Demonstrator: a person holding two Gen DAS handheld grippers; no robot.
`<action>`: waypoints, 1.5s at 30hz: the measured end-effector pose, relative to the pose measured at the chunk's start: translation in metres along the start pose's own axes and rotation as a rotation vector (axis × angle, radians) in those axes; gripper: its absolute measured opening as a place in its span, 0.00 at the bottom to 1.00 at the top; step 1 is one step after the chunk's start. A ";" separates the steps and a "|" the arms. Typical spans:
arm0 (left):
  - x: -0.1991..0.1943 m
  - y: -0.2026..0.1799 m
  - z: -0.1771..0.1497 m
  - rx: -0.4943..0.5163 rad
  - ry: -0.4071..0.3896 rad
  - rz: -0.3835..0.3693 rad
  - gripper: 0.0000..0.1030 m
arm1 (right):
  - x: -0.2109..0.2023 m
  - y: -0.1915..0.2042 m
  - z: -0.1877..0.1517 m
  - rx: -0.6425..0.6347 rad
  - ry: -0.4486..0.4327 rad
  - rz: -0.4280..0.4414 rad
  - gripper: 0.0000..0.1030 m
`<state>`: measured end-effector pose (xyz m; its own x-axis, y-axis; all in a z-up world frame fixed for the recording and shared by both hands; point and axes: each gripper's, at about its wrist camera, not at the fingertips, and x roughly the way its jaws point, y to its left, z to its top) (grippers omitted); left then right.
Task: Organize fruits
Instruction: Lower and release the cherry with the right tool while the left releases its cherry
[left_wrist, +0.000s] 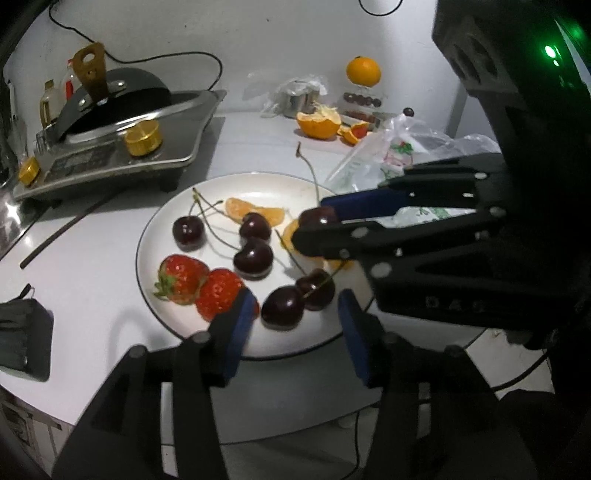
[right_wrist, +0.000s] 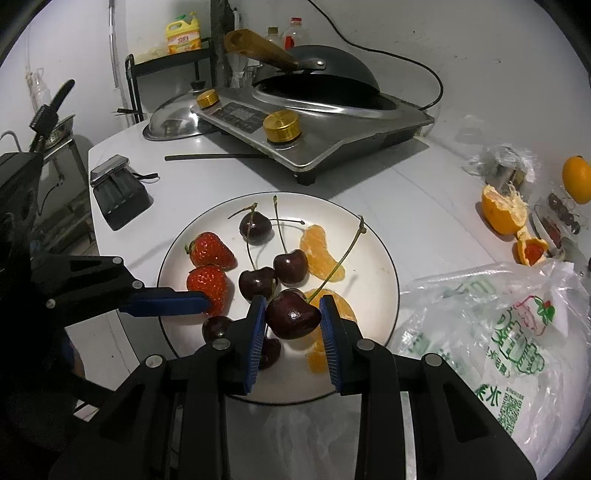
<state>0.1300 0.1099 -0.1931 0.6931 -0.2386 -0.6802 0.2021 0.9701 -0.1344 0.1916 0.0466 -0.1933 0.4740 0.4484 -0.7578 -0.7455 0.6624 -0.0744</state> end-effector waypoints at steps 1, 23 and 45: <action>0.000 0.001 0.000 -0.004 -0.001 -0.002 0.48 | 0.002 0.000 0.001 0.000 0.001 0.003 0.30; 0.000 0.002 -0.001 -0.006 0.000 0.001 0.48 | 0.016 -0.001 -0.001 0.035 0.034 0.024 0.42; -0.025 -0.025 0.002 0.018 -0.023 0.042 0.49 | -0.037 -0.010 -0.011 0.064 -0.041 -0.029 0.42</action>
<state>0.1090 0.0913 -0.1719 0.7169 -0.1989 -0.6682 0.1851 0.9783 -0.0927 0.1762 0.0167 -0.1718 0.5150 0.4520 -0.7283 -0.7003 0.7118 -0.0535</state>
